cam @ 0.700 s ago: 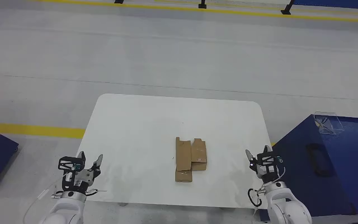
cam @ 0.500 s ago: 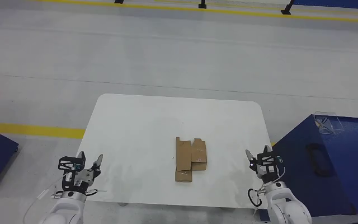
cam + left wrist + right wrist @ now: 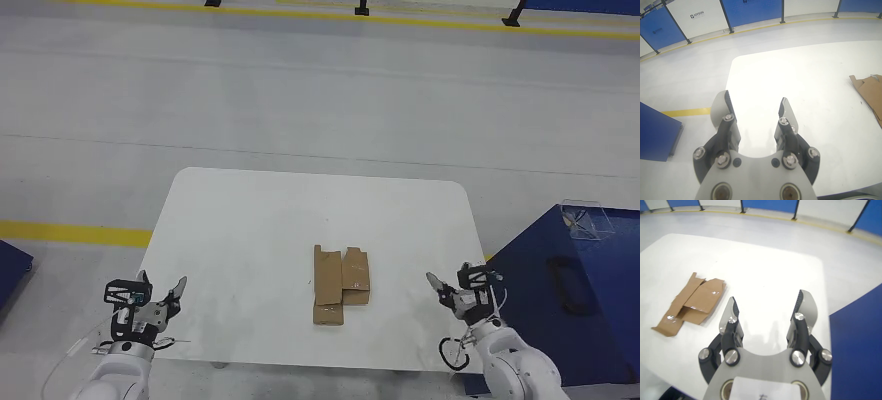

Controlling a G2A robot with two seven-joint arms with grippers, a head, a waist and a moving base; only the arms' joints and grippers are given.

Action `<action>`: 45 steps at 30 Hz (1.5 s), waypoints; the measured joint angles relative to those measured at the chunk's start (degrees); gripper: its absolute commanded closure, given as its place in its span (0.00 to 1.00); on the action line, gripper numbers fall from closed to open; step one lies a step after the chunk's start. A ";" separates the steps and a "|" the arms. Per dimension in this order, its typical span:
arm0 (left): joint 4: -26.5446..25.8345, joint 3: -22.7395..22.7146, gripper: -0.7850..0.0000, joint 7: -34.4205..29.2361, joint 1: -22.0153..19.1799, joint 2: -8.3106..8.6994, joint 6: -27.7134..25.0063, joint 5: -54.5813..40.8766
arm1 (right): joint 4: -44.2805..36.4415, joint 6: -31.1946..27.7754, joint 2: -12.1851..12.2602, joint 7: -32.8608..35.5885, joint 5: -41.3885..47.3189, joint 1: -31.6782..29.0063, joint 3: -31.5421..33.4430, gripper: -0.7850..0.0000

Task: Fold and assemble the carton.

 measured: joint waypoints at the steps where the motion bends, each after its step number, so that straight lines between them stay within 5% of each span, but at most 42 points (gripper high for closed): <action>1: 0.00 0.00 0.00 0.00 0.00 0.00 0.00 0.00 | 2.65 -5.59 0.35 5.43 6.94 2.28 0.38 0.00; 3: 0.00 0.00 0.00 0.00 0.00 0.00 0.00 0.00 | 9.79 -15.38 1.20 20.60 24.30 8.95 -0.33 0.00; 5: 0.00 0.00 0.00 0.00 0.00 0.00 0.00 0.00 | 16.81 -19.12 1.70 34.33 38.87 15.67 -2.66 0.00; 8: 0.00 0.00 0.00 0.00 0.00 0.00 0.00 0.00 | 28.95 -15.97 1.77 52.33 56.75 27.11 -7.79 0.00; 11: 0.00 0.00 0.00 0.00 0.00 0.00 0.00 0.00 | 38.09 -10.45 1.18 58.99 67.19 35.32 -14.64 0.00; 15: 0.00 0.00 0.00 0.00 0.00 0.00 0.00 0.00 | 48.81 -11.72 -0.04 57.58 69.51 42.74 -23.25 0.15; 19: 0.00 0.00 0.00 0.00 0.00 0.00 0.00 0.00 | 57.11 -16.47 -1.60 52.82 65.42 46.88 -29.59 0.15; 24: 0.00 0.00 0.00 0.00 0.00 0.00 0.00 0.00 | 65.88 -19.04 -3.88 50.07 63.90 51.05 -34.05 0.17; 33: 0.00 0.00 0.00 0.00 0.00 0.00 0.00 0.00 | 74.31 -16.93 -8.31 45.85 62.52 55.75 -39.87 0.36; 37: 0.00 0.00 0.00 0.00 0.00 0.00 0.00 0.00 | 76.59 -16.10 -10.11 42.58 60.70 56.98 -42.00 0.60; 40: 0.00 0.00 0.00 0.00 0.00 0.00 0.00 0.00 | 78.18 -15.84 -11.23 41.00 59.75 57.64 -43.16 1.00; 45: 0.00 0.00 0.00 0.00 0.00 0.00 0.00 0.00 | 79.60 -18.39 -12.73 40.92 60.26 58.14 -43.99 1.00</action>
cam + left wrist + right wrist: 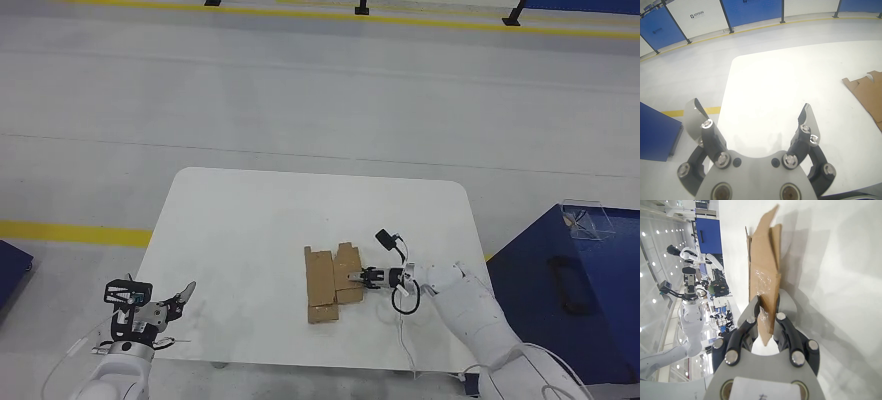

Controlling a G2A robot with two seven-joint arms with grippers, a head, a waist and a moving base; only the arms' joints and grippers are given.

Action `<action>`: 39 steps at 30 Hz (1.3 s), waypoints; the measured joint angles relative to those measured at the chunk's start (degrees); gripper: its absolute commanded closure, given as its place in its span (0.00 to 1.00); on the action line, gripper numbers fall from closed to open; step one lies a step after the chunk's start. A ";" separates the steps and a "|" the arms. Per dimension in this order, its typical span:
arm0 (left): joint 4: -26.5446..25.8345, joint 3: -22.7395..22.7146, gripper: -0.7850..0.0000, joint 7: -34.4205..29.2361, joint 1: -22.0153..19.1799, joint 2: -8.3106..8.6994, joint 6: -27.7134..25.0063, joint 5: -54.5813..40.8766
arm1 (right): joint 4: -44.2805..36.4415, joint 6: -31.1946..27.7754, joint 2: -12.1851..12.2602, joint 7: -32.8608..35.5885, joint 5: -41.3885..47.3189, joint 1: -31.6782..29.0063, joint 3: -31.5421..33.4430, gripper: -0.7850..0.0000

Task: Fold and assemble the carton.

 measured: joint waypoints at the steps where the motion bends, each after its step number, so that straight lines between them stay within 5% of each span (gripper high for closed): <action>1: 0.00 0.00 0.00 0.00 0.00 0.00 0.00 0.00 | 0.08 -1.11 -0.20 1.05 0.83 0.02 0.12 1.00; 6: 0.00 0.00 0.00 0.00 0.00 0.00 0.00 0.00 | -3.10 -4.90 -0.32 5.58 5.64 0.28 0.63 1.00; 11: 0.00 0.00 0.00 0.00 0.00 0.00 0.00 0.00 | -17.35 -3.43 2.31 6.57 9.98 -1.53 0.58 1.00; 16: 0.00 0.00 0.00 0.00 0.00 0.00 0.00 0.00 | -43.60 -2.65 9.65 7.35 13.42 -9.24 7.62 1.00; 21: 0.00 0.00 0.00 0.00 0.00 0.00 0.00 0.00 | -74.58 1.71 16.75 11.70 19.78 -23.75 23.31 1.00; 25: 0.00 0.00 0.00 0.00 0.00 0.00 0.00 0.00 | -89.34 0.73 19.09 10.72 23.09 -32.61 33.19 1.00; 29: 0.00 0.00 0.00 0.00 0.00 0.00 0.00 0.00 | -95.01 -0.86 20.08 9.13 25.57 -37.57 38.18 1.00; 39: 0.00 0.00 0.00 0.00 0.00 0.00 0.00 0.00 | -94.97 -0.83 20.09 9.16 25.61 -37.59 38.24 1.00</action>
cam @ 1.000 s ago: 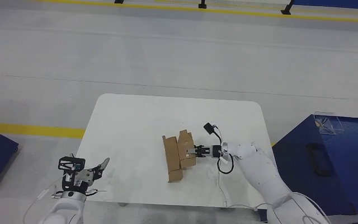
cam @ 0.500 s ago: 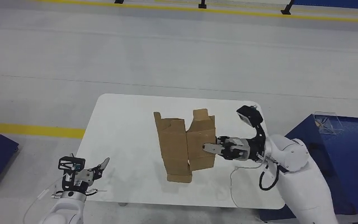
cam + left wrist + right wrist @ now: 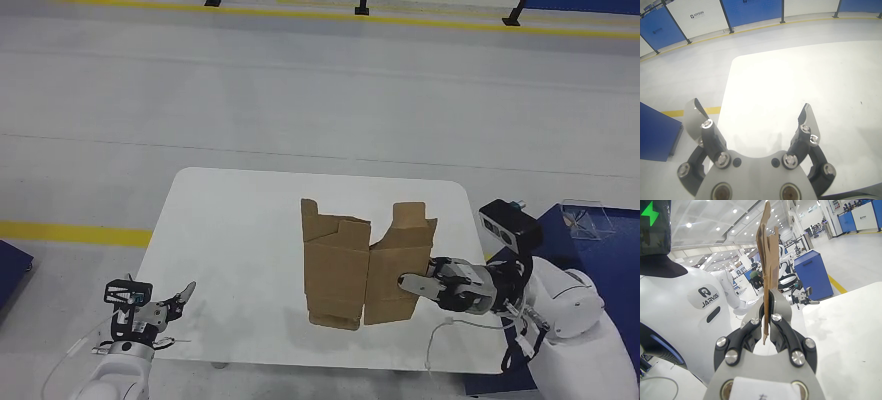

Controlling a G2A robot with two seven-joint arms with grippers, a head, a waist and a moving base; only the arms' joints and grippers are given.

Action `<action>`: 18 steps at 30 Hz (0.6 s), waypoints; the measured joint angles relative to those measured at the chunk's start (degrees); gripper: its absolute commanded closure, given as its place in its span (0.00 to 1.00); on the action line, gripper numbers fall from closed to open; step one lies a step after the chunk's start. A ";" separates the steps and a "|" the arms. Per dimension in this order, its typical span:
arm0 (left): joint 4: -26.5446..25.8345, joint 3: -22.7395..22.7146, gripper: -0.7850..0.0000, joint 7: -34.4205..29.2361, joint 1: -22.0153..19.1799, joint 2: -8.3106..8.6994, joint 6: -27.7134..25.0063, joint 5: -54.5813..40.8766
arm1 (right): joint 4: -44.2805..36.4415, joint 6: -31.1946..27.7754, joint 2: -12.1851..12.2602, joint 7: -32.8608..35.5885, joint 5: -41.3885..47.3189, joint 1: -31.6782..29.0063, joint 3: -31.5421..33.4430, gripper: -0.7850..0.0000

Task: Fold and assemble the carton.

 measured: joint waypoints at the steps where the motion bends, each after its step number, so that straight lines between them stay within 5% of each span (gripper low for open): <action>1: 0.00 0.00 0.00 0.00 0.00 0.00 0.00 0.00 | 0.01 0.00 0.00 0.00 0.00 -0.01 0.00 1.00; 5: 0.00 0.00 0.00 0.00 0.00 0.00 0.00 0.00 | 5.29 3.62 -0.47 -3.61 6.92 -3.12 -2.96 1.00; 11: 0.00 0.00 0.00 0.00 0.00 0.00 0.00 0.00 | 13.82 15.23 -2.42 5.94 42.89 -4.67 -13.53 1.00; 18: 0.00 0.00 0.00 0.00 0.00 0.00 0.00 0.00 | 16.27 45.88 -6.15 15.87 80.41 -2.95 -28.63 1.00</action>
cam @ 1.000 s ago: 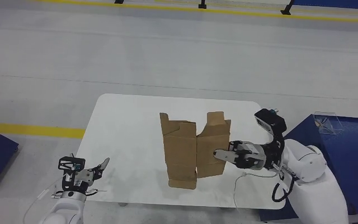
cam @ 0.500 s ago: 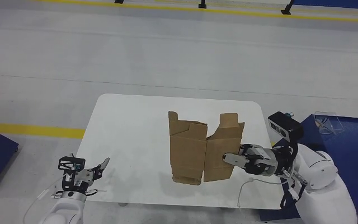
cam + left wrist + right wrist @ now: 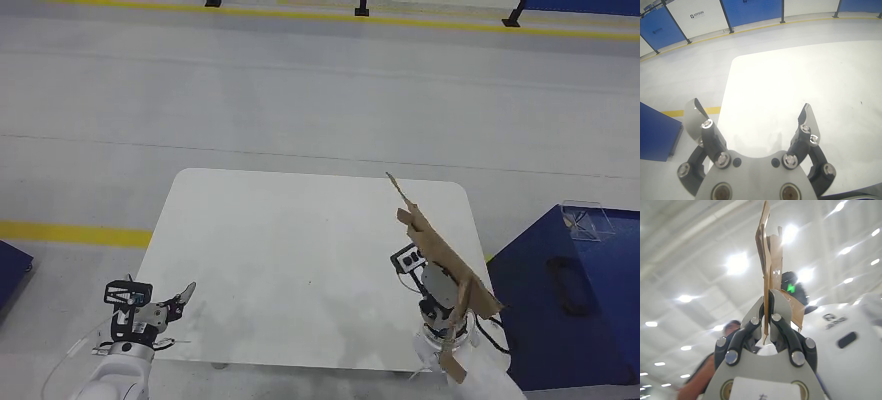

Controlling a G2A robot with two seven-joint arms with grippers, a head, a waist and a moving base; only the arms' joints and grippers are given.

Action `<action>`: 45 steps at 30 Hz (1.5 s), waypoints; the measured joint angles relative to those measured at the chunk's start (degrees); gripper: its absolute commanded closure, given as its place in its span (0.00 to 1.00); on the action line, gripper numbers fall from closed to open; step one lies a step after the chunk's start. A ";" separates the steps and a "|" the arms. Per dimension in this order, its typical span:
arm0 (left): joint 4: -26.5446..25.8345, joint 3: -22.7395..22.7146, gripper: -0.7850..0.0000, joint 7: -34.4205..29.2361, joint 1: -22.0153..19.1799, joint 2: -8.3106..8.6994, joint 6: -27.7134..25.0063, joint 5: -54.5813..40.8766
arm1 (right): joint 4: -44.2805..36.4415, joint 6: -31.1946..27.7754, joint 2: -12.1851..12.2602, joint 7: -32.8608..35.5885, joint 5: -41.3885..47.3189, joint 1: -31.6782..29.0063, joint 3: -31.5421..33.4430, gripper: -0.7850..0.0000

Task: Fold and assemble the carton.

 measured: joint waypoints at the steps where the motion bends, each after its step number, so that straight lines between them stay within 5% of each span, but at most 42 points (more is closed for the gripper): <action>1: 0.00 0.00 0.00 0.00 0.00 0.00 0.00 0.00 | -0.18 3.72 -0.40 -0.35 3.16 0.14 -1.68 1.00; 6: 0.00 0.00 0.00 0.00 0.00 0.00 0.00 0.00 | -1.33 22.33 -2.23 -8.23 19.05 0.51 -9.48 1.00; 9: 0.00 0.00 0.00 0.00 0.00 0.00 0.00 0.00 | -0.97 27.83 -2.93 -15.07 26.60 0.96 -11.35 1.00; 13: 0.00 0.00 0.00 0.00 0.00 0.00 0.00 0.00 | -0.77 28.19 -3.63 -18.32 31.51 1.72 -10.37 1.00; 18: 0.00 0.00 0.00 0.00 0.00 0.00 0.00 0.00 | -0.91 26.63 -4.09 -16.58 26.56 0.55 -7.73 1.00; 23: 0.00 0.00 0.00 0.00 0.00 0.00 0.00 0.00 | 0.72 9.79 -4.08 -9.10 6.56 1.16 -0.94 1.00; 30: 0.00 0.00 0.00 0.00 0.00 0.00 0.00 0.00 | 3.42 -29.72 -3.80 -0.11 -21.53 2.08 14.20 1.00; 35: 0.00 0.00 0.00 0.00 0.00 0.00 0.00 0.00 | -4.42 -46.15 -4.39 -14.92 -47.84 -0.41 24.96 1.00; 40: 0.00 0.00 0.00 0.00 0.00 0.00 0.00 0.00 | -8.21 -63.30 -4.59 -33.88 -79.77 -4.76 25.14 1.00; 42: 0.00 0.00 0.00 0.00 0.00 0.00 0.00 0.00 | -8.13 -65.42 -4.86 -38.06 -89.27 -5.30 25.08 1.00; 45: 0.00 0.00 0.00 0.00 0.00 0.00 0.00 0.00 | -8.05 -65.09 -5.06 -35.66 -92.55 -5.39 25.19 1.00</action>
